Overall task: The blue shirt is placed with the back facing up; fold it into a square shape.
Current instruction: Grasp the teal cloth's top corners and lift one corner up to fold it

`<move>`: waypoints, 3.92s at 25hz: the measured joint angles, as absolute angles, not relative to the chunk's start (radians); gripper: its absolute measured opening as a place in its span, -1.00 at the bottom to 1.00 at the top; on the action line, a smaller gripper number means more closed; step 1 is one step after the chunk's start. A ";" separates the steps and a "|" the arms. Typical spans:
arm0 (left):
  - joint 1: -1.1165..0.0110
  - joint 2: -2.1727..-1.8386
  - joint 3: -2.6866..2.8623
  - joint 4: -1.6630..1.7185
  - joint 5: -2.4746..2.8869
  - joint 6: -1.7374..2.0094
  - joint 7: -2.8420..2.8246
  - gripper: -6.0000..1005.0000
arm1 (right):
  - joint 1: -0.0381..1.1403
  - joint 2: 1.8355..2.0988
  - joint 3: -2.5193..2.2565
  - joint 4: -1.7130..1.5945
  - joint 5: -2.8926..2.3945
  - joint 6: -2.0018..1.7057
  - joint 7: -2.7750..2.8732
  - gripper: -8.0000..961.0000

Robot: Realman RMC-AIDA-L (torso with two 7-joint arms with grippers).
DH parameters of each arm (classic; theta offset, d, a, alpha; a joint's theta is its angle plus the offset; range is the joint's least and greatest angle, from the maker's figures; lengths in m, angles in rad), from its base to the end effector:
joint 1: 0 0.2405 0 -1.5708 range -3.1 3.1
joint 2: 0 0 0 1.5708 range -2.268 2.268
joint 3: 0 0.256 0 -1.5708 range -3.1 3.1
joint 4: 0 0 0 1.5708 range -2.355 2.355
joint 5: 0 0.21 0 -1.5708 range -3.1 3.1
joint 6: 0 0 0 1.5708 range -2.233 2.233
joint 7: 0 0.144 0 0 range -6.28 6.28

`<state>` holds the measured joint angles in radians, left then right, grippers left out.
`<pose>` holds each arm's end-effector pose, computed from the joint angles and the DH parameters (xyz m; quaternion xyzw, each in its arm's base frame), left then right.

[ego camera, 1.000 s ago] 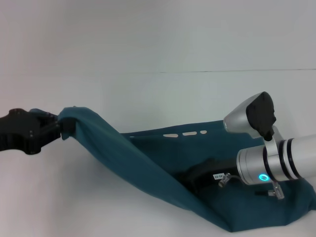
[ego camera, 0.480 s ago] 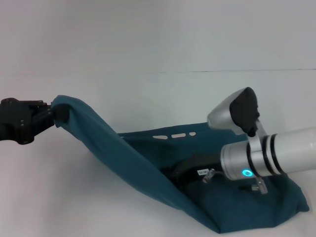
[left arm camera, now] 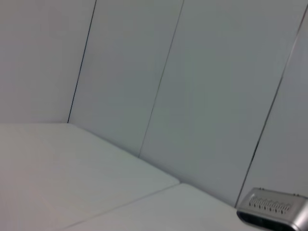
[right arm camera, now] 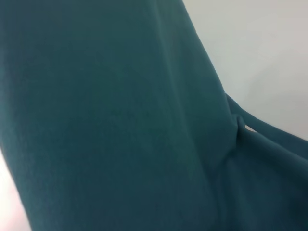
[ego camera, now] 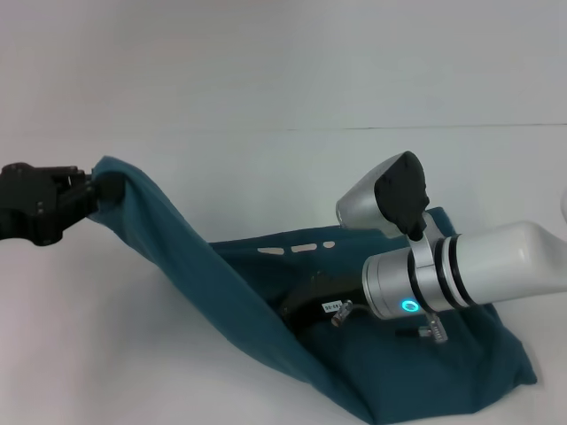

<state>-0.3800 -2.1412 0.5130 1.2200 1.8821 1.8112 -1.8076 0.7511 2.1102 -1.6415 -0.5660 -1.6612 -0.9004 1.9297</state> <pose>-0.2413 0.3007 0.1032 -0.8926 -0.2589 -0.3120 0.1971 0.1783 0.3631 -0.1290 -0.9459 0.3032 0.0778 0.0854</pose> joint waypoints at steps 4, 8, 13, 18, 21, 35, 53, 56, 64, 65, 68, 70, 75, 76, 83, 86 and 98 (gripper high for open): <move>-0.380 -2.137 0.502 1.198 1.851 1.810 -1.804 -0.89 | 0.757 2.113 -1.661 -0.561 -1.630 -0.903 1.914 -0.67; -0.384 -2.125 0.492 1.151 1.830 1.814 -1.792 -0.89 | 0.779 2.115 -1.713 -0.534 -1.551 -0.899 1.869 -0.67; -0.387 -2.118 0.491 1.083 1.827 1.822 -1.731 -0.89 | 0.777 2.115 -1.726 -0.521 -1.501 -0.886 1.836 -0.67; -0.384 -2.120 0.497 1.048 1.829 1.834 -1.692 -0.89 | 0.744 2.108 -1.720 -0.534 -1.472 -0.873 1.825 -0.67; -0.384 -2.122 0.498 1.039 1.829 1.845 -1.689 -0.89 | 0.733 2.105 -1.718 -0.541 -1.472 -0.872 1.824 -0.67; -0.381 -2.135 0.502 1.013 1.834 1.869 -1.662 -0.89 | 0.552 2.092 -1.718 -0.865 -1.719 -0.991 2.035 -0.67; -0.366 -2.135 0.493 0.993 1.830 1.865 -1.635 -0.89 | 0.371 2.092 -1.638 -1.169 -1.916 -1.160 2.238 -0.67; -0.366 -2.135 0.492 0.993 1.829 1.865 -1.635 -0.89 | 0.380 2.096 -1.649 -1.146 -1.917 -1.159 2.235 -0.67; -0.368 -2.135 0.491 0.984 1.828 1.864 -1.635 -0.89 | 0.417 2.101 -1.697 -1.075 -1.905 -1.151 2.231 -0.67; -0.369 -2.135 0.491 0.983 1.828 1.864 -1.634 -0.89 | 0.424 2.101 -1.702 -1.066 -1.898 -1.149 2.230 -0.67; -0.369 -2.135 0.491 0.982 1.827 1.864 -1.633 -0.89 | 0.445 2.101 -1.716 -1.041 -1.878 -1.140 2.221 -0.67; -0.368 -2.135 0.491 0.981 1.827 1.864 -1.630 -0.89 | 0.459 2.102 -1.723 -1.022 -1.871 -1.128 2.217 -0.67; -0.368 -2.136 0.491 0.981 1.824 1.869 -1.627 -0.89 | 0.508 2.104 -1.733 -0.953 -1.858 -1.099 2.206 -0.67; -0.369 -2.136 0.492 0.978 1.821 1.872 -1.627 -0.89 | 0.518 2.105 -1.736 -0.937 -1.852 -1.089 2.200 -0.67; -0.386 -2.138 0.500 0.951 1.800 1.895 -1.623 -0.89 | 0.572 2.107 -1.742 -0.824 -1.732 -1.024 2.098 -0.67; -0.394 -2.138 0.500 0.946 1.793 1.902 -1.622 -0.88 | 0.605 2.106 -1.743 -0.766 -1.694 -1.012 2.059 -0.67; -0.417 -2.139 0.501 0.941 1.773 1.913 -1.616 -0.87 | 0.677 2.111 -1.746 -0.674 -1.586 -0.997 1.955 -0.67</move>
<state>-0.4170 -2.1394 0.5014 0.9409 1.7733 1.9132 -1.6157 0.6766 2.1108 -1.7461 -0.6741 -1.5862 -0.9974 1.9547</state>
